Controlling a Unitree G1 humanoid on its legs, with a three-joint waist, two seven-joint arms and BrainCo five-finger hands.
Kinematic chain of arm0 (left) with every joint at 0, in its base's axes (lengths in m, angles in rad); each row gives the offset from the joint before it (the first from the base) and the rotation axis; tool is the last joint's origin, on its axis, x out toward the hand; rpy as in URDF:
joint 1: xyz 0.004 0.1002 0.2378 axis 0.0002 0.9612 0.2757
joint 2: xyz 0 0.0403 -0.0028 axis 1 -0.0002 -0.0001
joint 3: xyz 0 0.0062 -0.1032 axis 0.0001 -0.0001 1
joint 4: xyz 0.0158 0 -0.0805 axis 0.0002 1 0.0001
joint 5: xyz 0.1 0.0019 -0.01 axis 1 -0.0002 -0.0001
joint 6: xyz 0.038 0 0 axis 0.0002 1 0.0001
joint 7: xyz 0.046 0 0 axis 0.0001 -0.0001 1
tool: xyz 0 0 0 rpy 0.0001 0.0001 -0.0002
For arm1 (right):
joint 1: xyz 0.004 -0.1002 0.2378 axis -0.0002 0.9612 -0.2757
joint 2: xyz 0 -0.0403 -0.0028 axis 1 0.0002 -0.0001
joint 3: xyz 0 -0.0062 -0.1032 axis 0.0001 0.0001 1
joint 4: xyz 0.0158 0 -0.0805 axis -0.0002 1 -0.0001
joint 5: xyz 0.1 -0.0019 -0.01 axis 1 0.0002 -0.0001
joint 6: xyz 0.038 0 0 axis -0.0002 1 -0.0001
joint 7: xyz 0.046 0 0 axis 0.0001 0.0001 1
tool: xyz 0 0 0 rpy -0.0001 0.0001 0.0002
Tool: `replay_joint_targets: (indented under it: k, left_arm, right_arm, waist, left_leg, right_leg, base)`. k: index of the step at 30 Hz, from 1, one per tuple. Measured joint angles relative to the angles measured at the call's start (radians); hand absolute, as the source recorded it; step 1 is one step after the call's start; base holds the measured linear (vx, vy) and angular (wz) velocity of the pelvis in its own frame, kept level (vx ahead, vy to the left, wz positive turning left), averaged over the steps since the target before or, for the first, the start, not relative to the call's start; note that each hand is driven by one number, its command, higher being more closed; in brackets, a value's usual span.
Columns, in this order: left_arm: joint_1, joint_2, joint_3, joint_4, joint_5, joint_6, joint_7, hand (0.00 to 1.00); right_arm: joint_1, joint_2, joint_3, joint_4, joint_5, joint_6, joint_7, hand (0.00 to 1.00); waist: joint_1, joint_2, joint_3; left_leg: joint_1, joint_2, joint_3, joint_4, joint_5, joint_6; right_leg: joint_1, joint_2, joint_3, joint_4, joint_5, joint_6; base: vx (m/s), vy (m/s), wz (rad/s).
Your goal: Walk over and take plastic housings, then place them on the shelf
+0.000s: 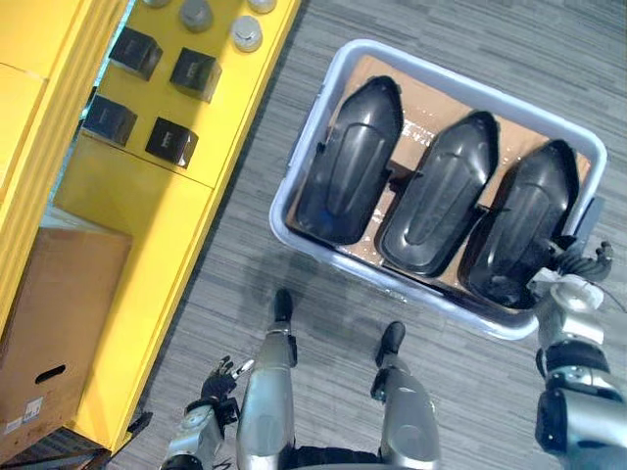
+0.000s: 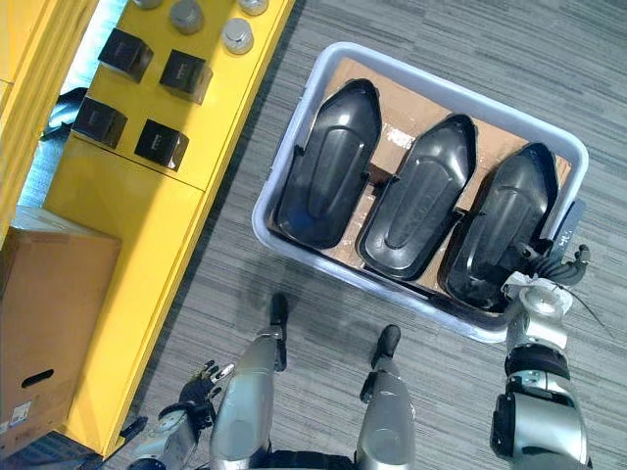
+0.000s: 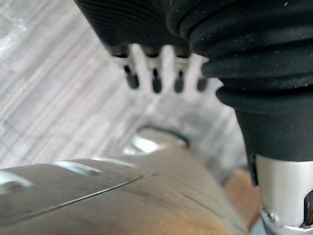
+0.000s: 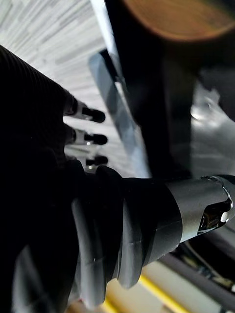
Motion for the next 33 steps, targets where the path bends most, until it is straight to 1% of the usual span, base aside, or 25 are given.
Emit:
replay_joint_targets:
  k: [1,3,4,5,7,10,12,14,15,16,19,21,24,27,30,32,33]
  left_arm:
    - [0.001,0.000,-0.003,0.000,0.000,-0.004,-0.004,0.00]
    - [0.001,0.000,-0.007,0.000,-0.001,-0.007,-0.018,0.00]
    - [0.001,0.000,-0.008,0.000,-0.001,-0.008,-0.021,0.00]
    - [0.001,-0.001,-0.008,0.000,-0.001,-0.011,-0.023,0.00]
    - [0.003,-0.003,-0.010,0.000,-0.001,-0.026,-0.026,0.00]
    - [0.003,-0.002,-0.013,0.000,-0.003,-0.026,-0.027,0.00]
    - [0.003,-0.001,-0.028,0.000,-0.022,-0.026,-0.027,0.00]
    - [0.003,-0.001,-0.038,0.001,-0.031,-0.025,-0.027,0.00]
    - [0.003,-0.001,-0.039,0.001,-0.031,-0.025,-0.027,0.00]
    - [0.003,-0.004,-0.044,0.001,-0.030,-0.024,-0.027,0.00]
    - [0.003,-0.015,-0.047,0.008,-0.031,-0.024,-0.027,0.00]
    - [0.003,-0.020,-0.047,0.010,-0.030,-0.024,-0.027,0.00]
    - [0.003,-0.028,-0.047,0.010,-0.033,-0.020,-0.027,0.00]
    - [0.003,-0.029,-0.046,0.009,-0.041,-0.002,-0.026,0.00]
    - [0.004,-0.029,-0.045,0.008,-0.041,0.004,-0.026,0.00]
    - [0.006,-0.029,-0.041,0.003,-0.042,0.003,-0.026,0.00]
    - [0.013,-0.029,-0.032,-0.010,-0.046,0.003,-0.026,0.00]
  right_arm:
    - [-0.010,-0.013,0.004,0.013,-0.005,0.013,0.015,0.00]
    - [-0.017,-0.035,0.024,0.036,-0.019,0.025,0.042,0.00]
    - [-0.018,-0.040,0.033,0.037,-0.019,0.032,0.044,0.00]
    - [-0.020,-0.044,0.038,0.037,-0.020,0.039,0.044,1.00]
    - [-0.038,-0.054,0.043,0.048,-0.036,0.064,0.048,1.00]
    - [-0.058,-0.080,0.044,0.076,-0.041,0.109,0.058,1.00]
    - [-0.063,-0.091,0.045,0.079,-0.072,0.138,0.071,1.00]
    - [-0.081,-0.104,0.066,0.106,-0.114,0.178,0.073,1.00]
    - [-0.086,-0.107,0.070,0.112,-0.123,0.187,0.074,1.00]
    - [-0.098,-0.108,0.083,0.133,-0.160,0.219,0.088,1.00]
    - [-0.105,-0.102,0.087,0.152,-0.199,0.254,0.091,1.00]
    - [-0.108,-0.102,0.088,0.154,-0.237,0.259,0.091,1.00]
    - [-0.106,-0.097,0.087,0.156,-0.231,0.279,0.098,1.00]
    - [-0.105,-0.093,0.083,0.152,-0.232,0.273,0.110,1.00]
    - [-0.096,-0.083,0.082,0.141,-0.233,0.235,0.098,1.00]
    - [-0.082,-0.065,0.081,0.119,-0.236,0.203,0.055,1.00]
    - [-0.066,-0.053,0.079,0.091,-0.238,0.202,0.037,1.00]
  waist:
    - [0.000,0.001,0.000]
    - [0.001,0.006,-0.001]
    - [0.001,0.008,-0.002]
    - [0.001,0.008,-0.002]
    - [0.001,0.011,-0.002]
    - [0.001,0.012,-0.002]
    - [0.001,0.015,-0.001]
    - [0.001,0.023,-0.004]
    - [0.001,0.026,-0.005]
    - [0.001,0.036,-0.005]
    - [0.004,0.052,-0.014]
    - [0.003,0.058,-0.018]
    - [0.003,0.061,-0.019]
    - [0.003,0.061,-0.019]
    - [0.003,0.059,-0.020]
    - [0.002,0.055,-0.020]
    - [0.001,0.050,-0.020]
  left_leg:
    - [0.001,-0.002,-0.001,0.000,0.001,0.002]
    - [0.000,-0.005,-0.003,0.001,0.003,0.004]
    - [0.000,-0.006,-0.004,0.001,0.003,0.004]
    - [0.000,-0.008,-0.004,0.002,0.003,0.005]
    - [-0.002,-0.010,-0.005,0.007,0.004,0.005]
    - [-0.002,-0.011,-0.008,0.015,0.004,0.005]
    - [-0.002,-0.012,-0.011,0.017,0.004,0.005]
    - [-0.002,-0.012,-0.016,0.018,0.005,0.005]
    - [-0.002,-0.012,-0.017,0.018,0.006,0.005]
    - [-0.001,-0.012,-0.020,0.016,0.008,0.005]
    - [0.001,-0.012,-0.022,0.013,0.011,0.005]
    - [0.007,-0.012,-0.022,0.012,0.014,0.003]
    - [0.021,-0.014,-0.025,-0.004,0.024,0.001]
    - [0.035,-0.014,-0.028,-0.023,0.038,-0.002]
    - [0.052,-0.014,-0.031,-0.034,0.046,-0.005]
    - [0.071,-0.014,-0.032,-0.046,0.053,-0.007]
    - [0.081,-0.013,-0.034,-0.048,0.053,-0.007]
  right_leg:
    - [0.000,-0.003,-0.006,0.004,0.000,0.000]
    - [-0.001,-0.006,-0.011,0.012,-0.002,-0.002]
    - [-0.003,-0.008,-0.011,0.017,-0.005,0.002]
    - [-0.004,-0.011,-0.011,0.022,-0.010,0.007]
    - [-0.013,-0.016,-0.011,0.043,-0.018,0.009]
    - [-0.013,-0.018,-0.012,0.055,-0.023,0.008]
    - [-0.013,-0.019,-0.013,0.062,-0.027,0.008]
    - [-0.013,-0.020,-0.016,0.071,-0.031,0.008]
    - [-0.012,-0.020,-0.017,0.072,-0.032,0.008]
    - [-0.012,-0.020,-0.019,0.075,-0.034,0.008]
    - [-0.011,-0.020,-0.023,0.078,-0.035,0.009]
    - [-0.007,-0.020,-0.022,0.079,-0.035,0.008]
    - [0.004,-0.021,-0.027,0.078,-0.035,0.008]
    - [0.015,-0.021,-0.036,0.078,-0.036,0.007]
    - [0.031,-0.020,-0.040,0.078,-0.036,0.006]
    - [0.048,-0.019,-0.043,0.075,-0.036,0.006]
    - [0.059,-0.018,-0.045,0.071,-0.036,0.006]
  base:
    - [-0.02,0.013,0.05]
    - [-0.03,0.014,0.04]
    - [-0.02,0.011,0.04]
    - [0.00,0.000,0.00]
    - [-0.02,0.004,0.01]
    - [-0.01,0.003,0.01]
    - [-0.02,0.006,0.05]
    - [-0.02,0.001,0.05]
    - [-0.01,-0.004,0.05]
    - [-0.01,-0.005,0.04]
    - [0.00,-0.005,0.03]
    - [0.00,0.000,0.00]
    - [-0.01,-0.002,0.04]
    - [-0.03,-0.009,0.08]
    - [-0.03,-0.004,0.04]
    - [-0.02,-0.003,0.04]
    - [0.00,0.000,0.00]
